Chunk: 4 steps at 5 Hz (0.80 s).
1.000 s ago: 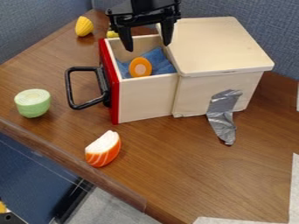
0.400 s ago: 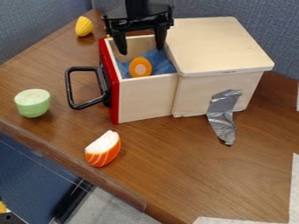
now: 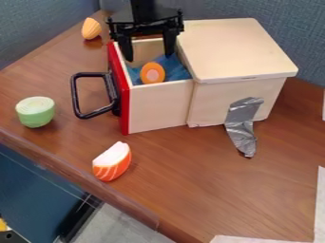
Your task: Take the orange dish out of the drawer
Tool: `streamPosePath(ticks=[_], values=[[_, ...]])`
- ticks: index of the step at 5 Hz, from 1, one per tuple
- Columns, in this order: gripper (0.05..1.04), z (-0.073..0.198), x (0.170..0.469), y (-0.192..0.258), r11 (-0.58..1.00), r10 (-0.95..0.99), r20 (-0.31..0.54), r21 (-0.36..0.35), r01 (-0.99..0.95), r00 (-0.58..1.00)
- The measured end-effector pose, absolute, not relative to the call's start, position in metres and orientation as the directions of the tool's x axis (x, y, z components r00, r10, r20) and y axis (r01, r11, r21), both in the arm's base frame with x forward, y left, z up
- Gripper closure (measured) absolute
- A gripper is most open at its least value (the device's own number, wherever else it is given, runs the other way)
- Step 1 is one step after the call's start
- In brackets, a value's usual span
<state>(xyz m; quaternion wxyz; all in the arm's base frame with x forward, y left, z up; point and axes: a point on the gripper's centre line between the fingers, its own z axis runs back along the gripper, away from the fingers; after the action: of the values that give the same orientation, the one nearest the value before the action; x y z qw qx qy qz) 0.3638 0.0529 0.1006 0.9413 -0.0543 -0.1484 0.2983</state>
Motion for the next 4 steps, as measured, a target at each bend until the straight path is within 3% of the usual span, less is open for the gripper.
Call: streamPosePath(ticks=[3,4], values=[[0.082,0.079,0.364,0.05,0.816,0.577,0.267,-0.157,-0.556,0.772],[0.138,0.071,0.365,0.052,0.809,0.586,0.271,-0.143,-0.57,0.764]])
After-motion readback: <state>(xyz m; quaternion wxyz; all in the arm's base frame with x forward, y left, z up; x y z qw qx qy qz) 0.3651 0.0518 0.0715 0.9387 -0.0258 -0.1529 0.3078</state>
